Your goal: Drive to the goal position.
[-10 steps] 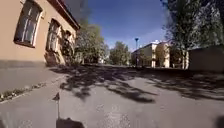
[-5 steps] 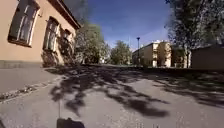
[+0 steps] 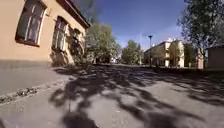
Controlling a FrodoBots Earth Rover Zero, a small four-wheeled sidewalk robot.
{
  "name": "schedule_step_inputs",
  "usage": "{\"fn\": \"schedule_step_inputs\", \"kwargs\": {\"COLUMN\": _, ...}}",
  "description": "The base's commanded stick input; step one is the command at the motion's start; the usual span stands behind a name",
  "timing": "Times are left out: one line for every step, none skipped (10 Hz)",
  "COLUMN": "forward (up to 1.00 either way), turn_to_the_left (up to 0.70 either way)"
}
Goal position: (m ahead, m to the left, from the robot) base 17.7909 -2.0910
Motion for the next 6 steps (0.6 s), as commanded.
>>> {"fn": "schedule_step_inputs", "kwargs": {"forward": 1.0, "turn_to_the_left": 0.0}}
{"fn": "schedule_step_inputs", "kwargs": {"forward": 1.0, "turn_to_the_left": 0.0}}
{"fn": "schedule_step_inputs", "kwargs": {"forward": 1.0, "turn_to_the_left": 0.0}}
{"fn": "schedule_step_inputs", "kwargs": {"forward": 1.0, "turn_to_the_left": 0.0}}
{"fn": "schedule_step_inputs", "kwargs": {"forward": 1.0, "turn_to_the_left": 0.0}}
{"fn": "schedule_step_inputs", "kwargs": {"forward": 1.0, "turn_to_the_left": 0.0}}
